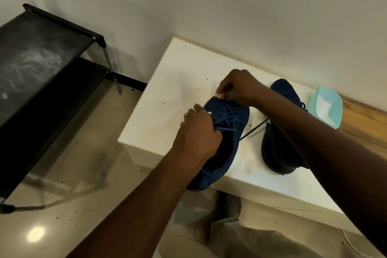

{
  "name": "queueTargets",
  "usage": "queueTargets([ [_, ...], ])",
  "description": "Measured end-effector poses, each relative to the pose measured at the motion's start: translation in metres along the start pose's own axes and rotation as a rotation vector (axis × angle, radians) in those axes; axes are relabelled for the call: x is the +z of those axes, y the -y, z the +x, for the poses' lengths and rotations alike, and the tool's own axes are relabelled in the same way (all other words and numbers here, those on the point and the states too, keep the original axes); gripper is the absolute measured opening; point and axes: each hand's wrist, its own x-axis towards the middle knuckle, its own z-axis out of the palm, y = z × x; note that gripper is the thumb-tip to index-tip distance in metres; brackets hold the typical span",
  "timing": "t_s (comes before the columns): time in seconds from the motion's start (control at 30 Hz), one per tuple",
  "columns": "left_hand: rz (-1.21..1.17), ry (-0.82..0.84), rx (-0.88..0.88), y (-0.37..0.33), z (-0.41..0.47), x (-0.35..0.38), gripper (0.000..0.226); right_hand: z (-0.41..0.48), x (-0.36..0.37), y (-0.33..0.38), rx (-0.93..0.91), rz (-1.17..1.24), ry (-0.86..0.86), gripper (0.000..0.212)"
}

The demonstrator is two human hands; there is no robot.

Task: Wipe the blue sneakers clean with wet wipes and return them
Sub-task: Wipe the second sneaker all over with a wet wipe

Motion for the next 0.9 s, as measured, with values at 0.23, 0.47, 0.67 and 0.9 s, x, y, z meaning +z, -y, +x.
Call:
queueTargets([
  [0.23,-0.059,0.015,-0.021,0.0,0.003,0.001,0.108,-0.027,-0.022,0.01,-0.088,0.107,0.269,0.016],
  [0.47,-0.155,-0.087,-0.014,-0.001,0.001,0.003,0.125,-0.037,-0.008,0.038,-0.222,0.178,0.353,0.02],
  [0.67,-0.068,-0.177,0.046,0.001,-0.003,0.0,0.125,-0.025,-0.006,0.033,-0.142,0.059,0.256,0.026],
  [0.9,0.004,-0.229,0.097,-0.006,-0.005,-0.001,0.127,-0.023,-0.011,0.023,-0.092,0.017,0.24,0.023],
])
